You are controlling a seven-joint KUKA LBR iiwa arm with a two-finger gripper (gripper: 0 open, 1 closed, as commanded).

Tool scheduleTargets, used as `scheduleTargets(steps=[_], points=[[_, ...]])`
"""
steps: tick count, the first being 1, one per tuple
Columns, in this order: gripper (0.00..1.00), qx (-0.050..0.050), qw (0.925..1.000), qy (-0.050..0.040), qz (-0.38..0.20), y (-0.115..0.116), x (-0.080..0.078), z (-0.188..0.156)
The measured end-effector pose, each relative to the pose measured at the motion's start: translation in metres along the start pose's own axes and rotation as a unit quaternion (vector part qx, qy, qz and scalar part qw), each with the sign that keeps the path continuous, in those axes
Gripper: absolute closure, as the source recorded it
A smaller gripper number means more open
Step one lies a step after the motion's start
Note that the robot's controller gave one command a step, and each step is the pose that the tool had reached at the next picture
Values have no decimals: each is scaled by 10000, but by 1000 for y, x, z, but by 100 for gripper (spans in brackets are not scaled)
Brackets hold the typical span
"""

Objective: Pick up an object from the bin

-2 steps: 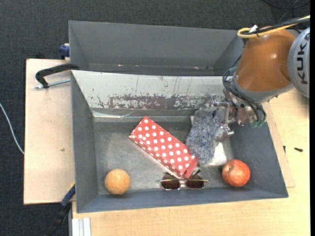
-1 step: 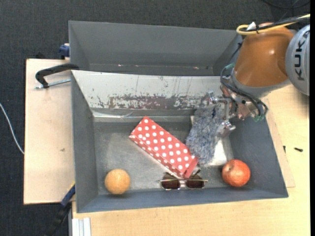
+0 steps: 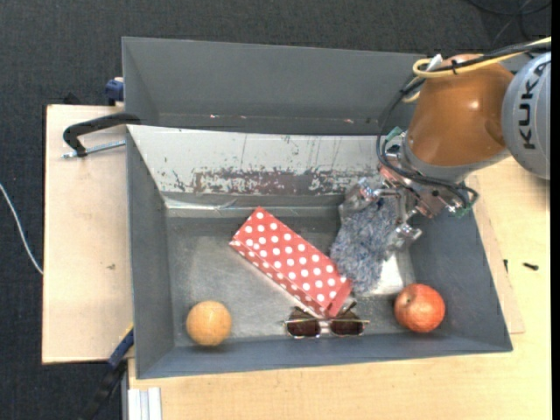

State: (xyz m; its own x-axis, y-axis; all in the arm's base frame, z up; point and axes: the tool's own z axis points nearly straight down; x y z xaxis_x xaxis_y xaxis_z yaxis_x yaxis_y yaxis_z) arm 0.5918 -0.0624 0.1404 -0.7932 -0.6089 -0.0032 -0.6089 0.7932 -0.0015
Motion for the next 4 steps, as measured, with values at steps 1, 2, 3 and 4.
scheduleTargets(steps=[1, 2, 3, 4], points=[[0, -5, 9981, 0, -622, -16, 0, 66], [100, -3, 9988, 12, -498, -21, -6, 76], [100, 14, 9991, -5, -413, -20, -4, 72], [100, 21, 9988, -18, -487, -22, -8, 44]])
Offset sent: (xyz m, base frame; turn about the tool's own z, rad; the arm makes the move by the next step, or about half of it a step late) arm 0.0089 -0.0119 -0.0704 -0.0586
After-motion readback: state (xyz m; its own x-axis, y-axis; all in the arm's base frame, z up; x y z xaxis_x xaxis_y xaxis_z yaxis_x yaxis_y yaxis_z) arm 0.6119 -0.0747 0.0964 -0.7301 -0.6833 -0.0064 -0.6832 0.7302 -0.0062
